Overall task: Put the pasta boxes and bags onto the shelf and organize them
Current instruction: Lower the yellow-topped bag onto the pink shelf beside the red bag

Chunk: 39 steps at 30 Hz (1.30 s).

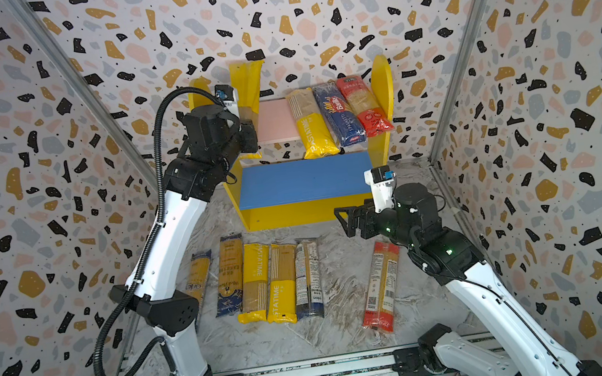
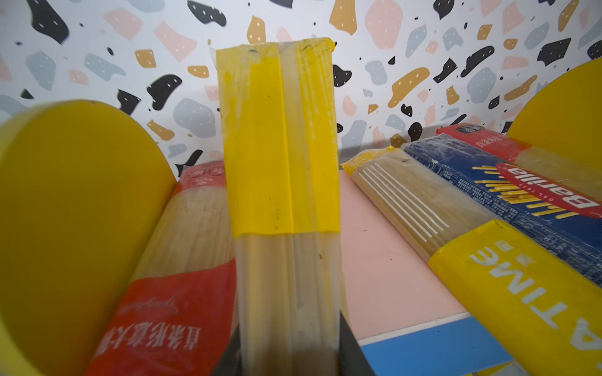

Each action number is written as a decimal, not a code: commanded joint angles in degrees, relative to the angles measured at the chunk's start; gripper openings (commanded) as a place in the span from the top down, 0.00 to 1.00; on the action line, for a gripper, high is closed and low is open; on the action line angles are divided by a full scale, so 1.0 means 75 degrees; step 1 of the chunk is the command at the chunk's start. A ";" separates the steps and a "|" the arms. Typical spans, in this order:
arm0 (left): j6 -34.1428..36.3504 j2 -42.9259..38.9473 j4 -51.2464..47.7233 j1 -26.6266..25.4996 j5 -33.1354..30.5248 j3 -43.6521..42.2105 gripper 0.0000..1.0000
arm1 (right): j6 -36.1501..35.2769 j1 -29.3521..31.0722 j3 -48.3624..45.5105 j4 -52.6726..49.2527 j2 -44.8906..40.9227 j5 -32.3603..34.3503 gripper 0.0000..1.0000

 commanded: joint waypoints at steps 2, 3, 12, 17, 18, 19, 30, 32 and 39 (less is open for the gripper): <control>-0.0194 -0.0188 0.1790 0.0253 0.0566 0.0698 1.00 | -0.0041 -0.0137 0.0234 0.0230 0.0082 -0.0030 0.01; -0.0219 -0.0140 0.1843 0.0308 0.0622 0.0739 1.00 | -0.0031 -0.0173 0.0200 0.0261 0.0107 -0.0038 0.01; -0.0461 0.0182 0.2215 0.0563 0.0949 0.0757 1.00 | 0.0098 -0.0502 0.0072 0.0397 0.0294 -0.0232 0.01; -0.0577 0.0175 0.2291 0.0595 0.0843 0.0664 0.98 | 0.0133 -0.0678 0.0033 0.0443 0.0312 -0.0369 0.01; -0.0599 0.0165 0.2328 0.0597 0.0867 0.0619 0.92 | 0.0125 -0.0714 0.0010 0.0443 0.0307 -0.0401 0.01; -0.0628 0.0150 0.2337 0.0595 0.0914 0.0589 0.81 | 0.0145 -0.0751 -0.0010 0.0444 0.0283 -0.0431 0.01; -0.0800 0.0055 0.2349 0.0596 0.0738 0.0453 0.68 | 0.0173 -0.1088 -0.0135 0.0287 -0.0044 -0.0607 0.01; -0.0828 0.0056 0.2327 0.0597 0.0772 0.0419 0.70 | 0.0167 -0.1142 -0.0137 0.0247 -0.0109 -0.0608 0.01; -0.1025 -0.0110 0.2348 0.0598 0.0930 0.0270 0.69 | 0.0187 -0.1231 -0.0222 0.0186 -0.0256 -0.0666 0.01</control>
